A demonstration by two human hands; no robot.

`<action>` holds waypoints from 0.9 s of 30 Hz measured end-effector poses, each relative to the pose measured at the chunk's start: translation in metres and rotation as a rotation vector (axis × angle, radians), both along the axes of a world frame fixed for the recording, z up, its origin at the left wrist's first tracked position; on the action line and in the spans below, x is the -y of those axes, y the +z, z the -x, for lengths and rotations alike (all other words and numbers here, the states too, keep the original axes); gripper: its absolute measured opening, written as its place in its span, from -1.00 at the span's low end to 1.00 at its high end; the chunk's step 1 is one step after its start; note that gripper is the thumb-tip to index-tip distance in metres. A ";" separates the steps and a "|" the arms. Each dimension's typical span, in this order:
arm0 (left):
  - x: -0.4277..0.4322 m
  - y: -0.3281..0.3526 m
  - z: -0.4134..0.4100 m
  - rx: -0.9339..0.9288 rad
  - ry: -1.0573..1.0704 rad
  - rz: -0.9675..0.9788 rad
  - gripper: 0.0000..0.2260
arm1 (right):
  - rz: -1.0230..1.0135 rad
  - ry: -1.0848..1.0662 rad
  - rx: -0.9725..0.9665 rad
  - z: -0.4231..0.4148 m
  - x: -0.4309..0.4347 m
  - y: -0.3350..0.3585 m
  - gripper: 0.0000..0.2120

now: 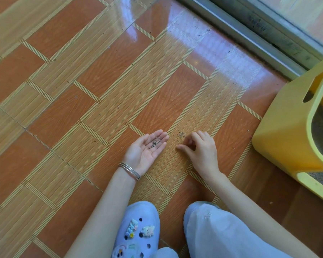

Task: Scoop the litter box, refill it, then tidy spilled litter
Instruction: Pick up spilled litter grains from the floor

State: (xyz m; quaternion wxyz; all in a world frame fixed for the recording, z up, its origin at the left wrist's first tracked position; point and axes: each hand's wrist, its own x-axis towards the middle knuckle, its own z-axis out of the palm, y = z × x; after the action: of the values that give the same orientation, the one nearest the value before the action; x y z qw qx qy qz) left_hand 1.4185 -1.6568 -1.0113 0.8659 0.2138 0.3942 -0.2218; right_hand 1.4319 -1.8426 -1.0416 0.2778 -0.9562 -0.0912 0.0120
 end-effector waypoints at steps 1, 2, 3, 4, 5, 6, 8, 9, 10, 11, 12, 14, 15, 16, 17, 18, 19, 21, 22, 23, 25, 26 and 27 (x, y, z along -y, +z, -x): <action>0.000 0.000 0.000 -0.001 0.000 0.000 -0.68 | 0.005 -0.018 0.012 -0.005 -0.003 -0.001 -0.73; 0.000 0.000 0.000 -0.001 0.001 0.002 -0.68 | 0.009 -0.033 0.021 -0.010 -0.005 -0.001 -0.72; 0.000 0.000 0.000 0.000 0.001 0.003 -0.68 | 0.012 -0.044 0.026 -0.014 -0.007 -0.001 -0.72; 0.000 0.000 0.000 0.001 -0.001 0.002 -0.68 | 0.009 -0.053 0.026 -0.018 -0.008 -0.002 -0.71; 0.000 0.000 -0.001 0.002 -0.004 0.001 -0.68 | -0.001 -0.061 0.023 -0.021 -0.009 -0.003 -0.71; 0.001 -0.001 -0.001 0.002 -0.005 0.001 -0.68 | -0.019 -0.067 0.019 -0.022 -0.010 -0.004 -0.71; 0.002 -0.001 -0.002 -0.001 -0.003 0.005 -0.68 | -0.062 -0.070 0.019 -0.023 -0.010 -0.006 -0.75; 0.002 -0.001 -0.002 0.000 -0.003 0.007 -0.68 | -0.081 -0.066 0.024 -0.022 -0.010 -0.007 -0.77; 0.002 -0.001 -0.002 0.002 -0.005 0.007 -0.68 | -0.096 -0.060 0.035 -0.022 -0.011 -0.008 -0.79; 0.002 -0.002 -0.002 0.004 -0.010 0.005 -0.68 | -0.109 -0.052 0.052 -0.021 -0.011 -0.009 -0.82; 0.002 -0.002 -0.002 0.006 -0.014 0.001 -0.68 | -0.119 -0.042 0.076 -0.021 -0.011 -0.010 -0.84; 0.003 -0.002 -0.002 0.009 -0.017 0.001 -0.68 | -0.128 -0.020 0.140 -0.020 -0.011 -0.012 -0.89; 0.003 -0.003 -0.002 0.009 -0.017 0.002 -0.68 | -0.126 -0.005 0.175 -0.020 -0.011 -0.013 -0.90; 0.003 -0.003 -0.003 0.009 -0.016 0.002 -0.68 | -0.119 0.011 0.208 -0.021 -0.010 -0.014 -0.90; 0.003 -0.003 -0.003 0.010 -0.016 0.003 -0.68 | -0.104 0.027 0.238 -0.022 -0.010 -0.016 -0.89; 0.003 -0.003 -0.003 0.010 -0.015 0.005 -0.68 | -0.076 0.042 0.267 -0.023 -0.009 -0.017 -0.88; 0.003 -0.003 -0.003 0.009 -0.015 0.004 -0.68 | -0.036 0.059 0.298 -0.024 -0.008 -0.019 -0.86; 0.004 -0.003 -0.003 0.005 -0.018 -0.006 -0.68 | 0.071 0.098 0.367 -0.026 -0.008 -0.020 -0.84; 0.004 -0.003 -0.003 0.004 -0.020 -0.011 -0.68 | 0.133 0.114 0.403 -0.027 -0.008 -0.020 -0.83; 0.005 -0.002 -0.003 0.002 -0.021 -0.017 -0.68 | 0.192 0.123 0.435 -0.027 -0.009 -0.020 -0.82; 0.006 -0.001 -0.004 -0.005 -0.020 -0.029 -0.68 | 0.270 0.116 0.453 -0.027 -0.012 -0.019 -0.80; 0.007 0.000 -0.004 -0.011 -0.016 -0.034 -0.68 | 0.285 0.108 0.439 -0.027 -0.012 -0.018 -0.79; 0.008 0.001 -0.004 -0.018 -0.012 -0.039 -0.68 | 0.277 0.100 0.413 -0.026 -0.013 -0.018 -0.78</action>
State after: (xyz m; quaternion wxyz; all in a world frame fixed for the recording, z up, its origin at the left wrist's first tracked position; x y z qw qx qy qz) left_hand 1.4226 -1.6652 -1.0106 0.8568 0.2308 0.4048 -0.2209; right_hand 1.4584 -1.8298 -1.0592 0.1187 -0.9616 -0.1906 -0.1576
